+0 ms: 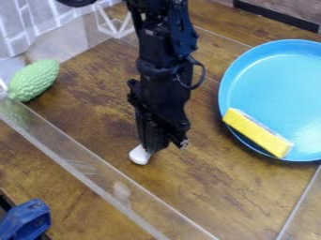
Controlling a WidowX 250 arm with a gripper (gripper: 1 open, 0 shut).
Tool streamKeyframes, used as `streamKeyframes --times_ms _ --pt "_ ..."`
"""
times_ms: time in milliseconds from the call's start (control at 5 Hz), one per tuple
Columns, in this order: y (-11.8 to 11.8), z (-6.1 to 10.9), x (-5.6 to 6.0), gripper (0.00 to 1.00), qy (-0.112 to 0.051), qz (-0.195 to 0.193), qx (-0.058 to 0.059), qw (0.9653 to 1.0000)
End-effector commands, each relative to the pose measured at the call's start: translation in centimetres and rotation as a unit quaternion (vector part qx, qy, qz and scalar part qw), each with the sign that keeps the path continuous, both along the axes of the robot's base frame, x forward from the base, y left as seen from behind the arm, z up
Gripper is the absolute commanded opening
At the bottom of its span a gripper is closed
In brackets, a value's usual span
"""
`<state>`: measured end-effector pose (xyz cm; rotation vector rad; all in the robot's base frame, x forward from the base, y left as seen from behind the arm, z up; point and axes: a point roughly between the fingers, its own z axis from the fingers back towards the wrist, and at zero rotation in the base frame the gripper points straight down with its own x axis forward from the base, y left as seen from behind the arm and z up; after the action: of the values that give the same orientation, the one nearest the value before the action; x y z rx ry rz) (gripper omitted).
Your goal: Put the white object in the blue tray
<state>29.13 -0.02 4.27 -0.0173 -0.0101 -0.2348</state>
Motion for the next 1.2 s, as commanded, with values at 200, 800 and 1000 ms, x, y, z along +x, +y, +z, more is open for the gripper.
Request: streamKeyframes --times_ms 200,800,1000 --pt "2.2 2.3 2.0 1.0 -0.053 0.091 0.0 0.9944" --pt "5.7 1.7 5.3 1.0 -0.049 0.141 -0.016 0.9887" --pt "4.5 1.4 3.7 1.0 -0.047 0.104 -0.025 0.9932"
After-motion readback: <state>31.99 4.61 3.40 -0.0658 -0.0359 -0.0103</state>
